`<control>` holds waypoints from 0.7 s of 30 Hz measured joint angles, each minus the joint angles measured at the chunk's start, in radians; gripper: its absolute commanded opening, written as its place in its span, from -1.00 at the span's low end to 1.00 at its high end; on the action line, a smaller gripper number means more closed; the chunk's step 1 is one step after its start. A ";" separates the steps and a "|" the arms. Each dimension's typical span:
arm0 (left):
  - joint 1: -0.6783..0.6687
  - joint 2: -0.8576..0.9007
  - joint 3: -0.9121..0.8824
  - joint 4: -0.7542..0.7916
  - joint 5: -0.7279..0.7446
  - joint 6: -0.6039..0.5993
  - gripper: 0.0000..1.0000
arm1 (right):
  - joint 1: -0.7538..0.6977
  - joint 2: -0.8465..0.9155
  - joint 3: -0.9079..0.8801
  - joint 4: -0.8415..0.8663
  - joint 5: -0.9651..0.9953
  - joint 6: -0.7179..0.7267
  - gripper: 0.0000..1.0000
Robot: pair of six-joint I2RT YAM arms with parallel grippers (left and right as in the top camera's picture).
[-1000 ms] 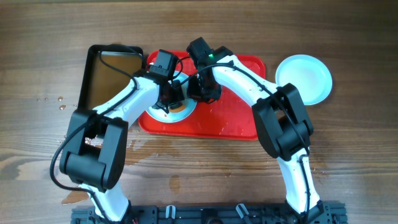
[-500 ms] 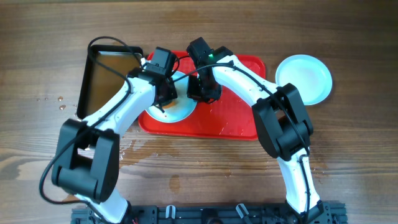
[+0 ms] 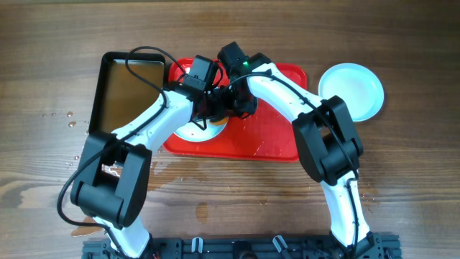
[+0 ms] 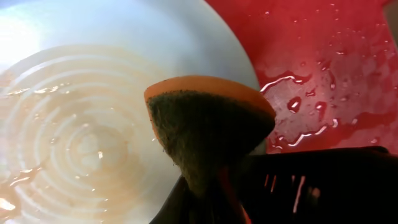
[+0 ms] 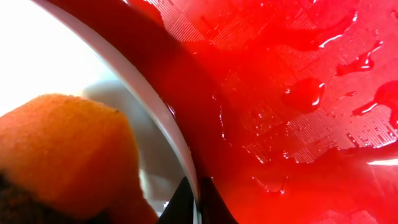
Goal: Clean dirty plates on tray and stack at the side
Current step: 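Continue scrubbing the plate with the sponge while the right gripper holds it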
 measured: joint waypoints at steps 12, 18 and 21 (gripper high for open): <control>0.014 0.006 0.001 -0.173 -0.350 -0.004 -0.92 | 0.005 0.000 0.000 0.002 0.013 0.000 -0.91; 0.031 -0.023 -0.007 -0.166 -0.365 -0.004 -0.92 | 0.005 0.000 0.000 0.002 0.013 0.000 -0.91; 0.031 -0.031 -0.007 -0.126 -0.284 -0.004 -0.92 | 0.005 0.000 0.000 0.002 0.013 0.000 -0.91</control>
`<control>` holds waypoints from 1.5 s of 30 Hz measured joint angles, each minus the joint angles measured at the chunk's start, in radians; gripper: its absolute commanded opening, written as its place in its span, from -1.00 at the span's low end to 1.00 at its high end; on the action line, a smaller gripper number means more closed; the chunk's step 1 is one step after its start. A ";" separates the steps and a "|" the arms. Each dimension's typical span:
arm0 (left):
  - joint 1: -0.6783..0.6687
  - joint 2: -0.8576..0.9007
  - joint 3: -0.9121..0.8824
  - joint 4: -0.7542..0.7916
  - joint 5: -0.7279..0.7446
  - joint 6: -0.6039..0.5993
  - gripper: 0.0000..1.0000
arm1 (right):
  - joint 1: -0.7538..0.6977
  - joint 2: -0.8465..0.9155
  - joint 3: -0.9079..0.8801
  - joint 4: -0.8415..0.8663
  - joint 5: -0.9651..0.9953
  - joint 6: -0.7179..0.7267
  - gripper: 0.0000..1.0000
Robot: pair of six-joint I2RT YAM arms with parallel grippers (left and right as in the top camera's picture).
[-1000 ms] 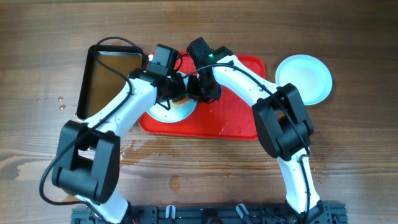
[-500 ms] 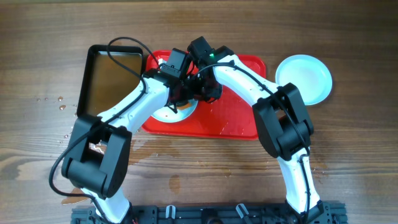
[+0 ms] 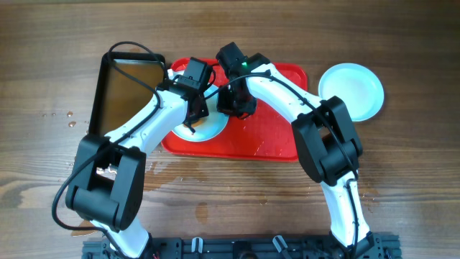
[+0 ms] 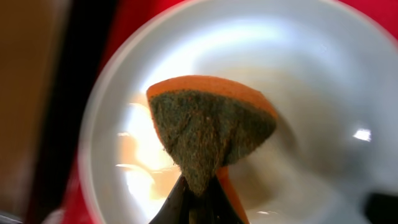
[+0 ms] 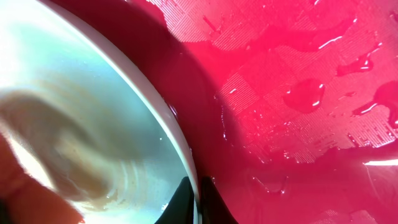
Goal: Clean dirty plates on tray and stack at the side
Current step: 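Continue scrubbing the plate with the sponge while the right gripper holds it, then withdraw the left gripper's sponge into the black tray of water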
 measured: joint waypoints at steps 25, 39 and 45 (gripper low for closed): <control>-0.006 0.070 0.000 0.045 0.135 0.000 -0.92 | 0.000 0.000 0.000 -0.001 0.000 0.000 -0.92; -0.008 0.034 0.003 -0.072 -0.349 0.005 -0.92 | 0.000 0.000 0.000 -0.002 0.000 -0.003 -0.91; 0.001 -0.167 0.004 -0.077 -0.355 0.023 -0.92 | 0.000 0.000 0.000 -0.002 0.000 -0.013 -0.91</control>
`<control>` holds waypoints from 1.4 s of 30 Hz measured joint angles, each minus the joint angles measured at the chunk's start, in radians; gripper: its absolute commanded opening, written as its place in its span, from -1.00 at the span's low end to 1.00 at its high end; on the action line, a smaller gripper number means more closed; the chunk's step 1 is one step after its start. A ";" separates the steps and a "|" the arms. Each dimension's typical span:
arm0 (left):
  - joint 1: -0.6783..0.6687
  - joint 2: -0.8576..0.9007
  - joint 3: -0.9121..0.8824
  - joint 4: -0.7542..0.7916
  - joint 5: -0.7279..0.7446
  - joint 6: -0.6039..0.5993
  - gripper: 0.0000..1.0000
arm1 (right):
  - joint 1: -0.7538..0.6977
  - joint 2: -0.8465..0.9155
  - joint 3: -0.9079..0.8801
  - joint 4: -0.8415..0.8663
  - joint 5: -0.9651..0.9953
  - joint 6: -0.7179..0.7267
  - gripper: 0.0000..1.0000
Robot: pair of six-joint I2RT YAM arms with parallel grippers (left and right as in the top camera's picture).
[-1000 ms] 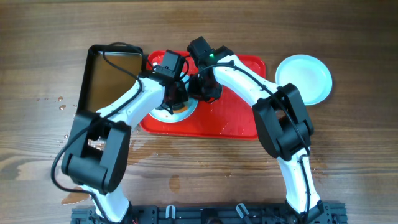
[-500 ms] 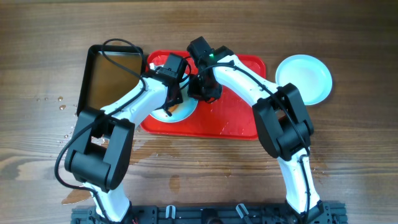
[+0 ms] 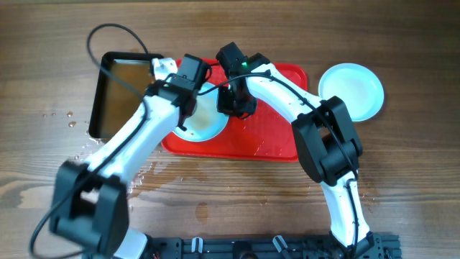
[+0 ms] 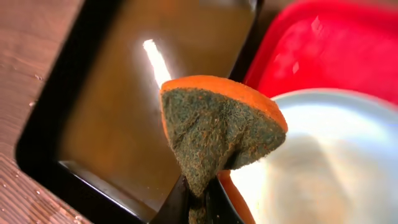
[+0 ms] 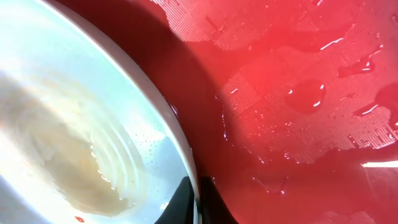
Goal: Clean dirty plates on tray and stack at the side
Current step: 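Withdraw the left gripper's sponge into the black tray of water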
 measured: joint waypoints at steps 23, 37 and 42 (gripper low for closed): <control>0.413 0.026 -0.077 0.003 0.479 0.038 -0.87 | 0.016 -0.070 -0.025 0.001 0.095 -0.113 -0.91; 0.465 0.026 -0.077 -0.016 0.470 0.045 -0.81 | 0.004 -0.350 -0.034 0.051 0.271 -0.266 -0.06; 0.465 0.026 -0.077 -0.035 0.470 0.051 -0.47 | 0.004 -0.190 -0.038 0.101 0.190 -0.269 0.05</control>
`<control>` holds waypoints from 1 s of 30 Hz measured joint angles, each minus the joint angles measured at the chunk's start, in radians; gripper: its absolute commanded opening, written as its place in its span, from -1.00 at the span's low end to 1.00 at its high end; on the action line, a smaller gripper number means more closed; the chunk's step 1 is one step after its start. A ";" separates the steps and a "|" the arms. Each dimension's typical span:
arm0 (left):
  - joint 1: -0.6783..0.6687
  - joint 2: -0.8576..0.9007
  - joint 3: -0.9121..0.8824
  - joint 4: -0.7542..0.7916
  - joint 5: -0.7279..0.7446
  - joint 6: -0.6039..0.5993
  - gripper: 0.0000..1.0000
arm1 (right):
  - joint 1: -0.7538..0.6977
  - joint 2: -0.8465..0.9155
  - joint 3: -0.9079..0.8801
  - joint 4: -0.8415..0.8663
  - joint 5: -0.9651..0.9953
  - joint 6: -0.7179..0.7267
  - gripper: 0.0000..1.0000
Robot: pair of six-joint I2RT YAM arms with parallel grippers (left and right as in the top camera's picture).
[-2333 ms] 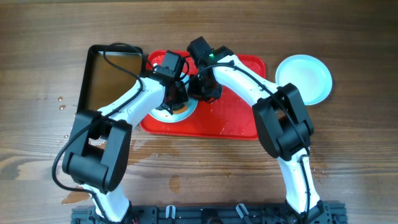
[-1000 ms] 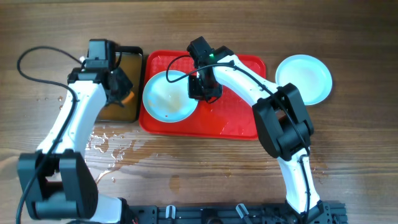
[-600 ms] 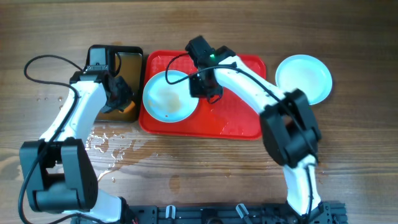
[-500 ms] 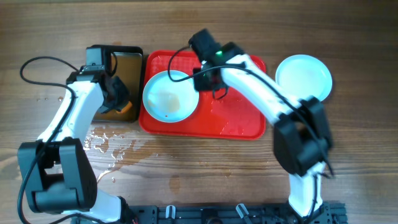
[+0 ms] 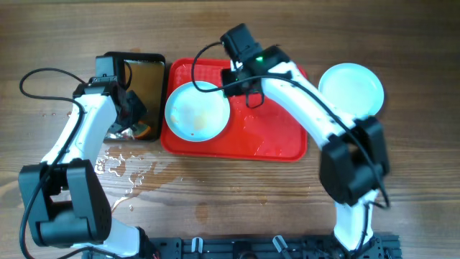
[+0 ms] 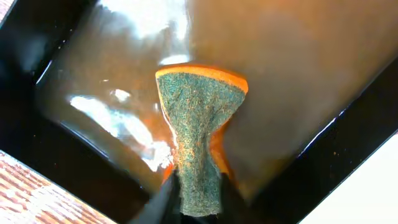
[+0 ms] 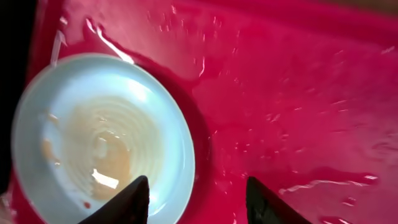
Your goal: Clean dirty plates on tray and stack at the side
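Observation:
A pale plate with a brownish wet film in its middle lies at the left end of the red tray. My right gripper hangs open above the tray, its fingers astride the plate's right rim and apart from it. My left gripper is shut on an orange sponge with a green scouring face. The sponge's tip dips into brown water in the black basin. A clean pale plate rests on the table to the right of the tray.
Water is splashed on the wooden table in front of the basin. The tray's surface is wet with droplets and streaks. The basin's black wall stands between the sponge and the tray.
My right gripper has let go of the plate's rim, opened and risen above the tray. My left gripper has moved left with the sponge, from the basin's edge down into its water.
First the sponge was pressed on the plate while my right gripper pinched its rim. Then the sponge was lifted over the plate, later over the basin's edge. Now it is in the basin's water and the plate lies free on the tray.

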 measured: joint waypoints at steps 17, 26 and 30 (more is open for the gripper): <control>0.000 0.000 0.000 0.001 0.013 0.005 1.00 | 0.000 0.150 -0.011 0.049 -0.120 0.000 0.34; 0.000 0.000 0.000 0.001 0.013 0.005 1.00 | 0.000 0.177 0.006 0.068 -0.143 0.004 -0.68; 0.000 0.000 0.000 0.001 0.013 0.005 1.00 | -0.005 0.181 0.006 0.068 -0.146 0.008 -0.90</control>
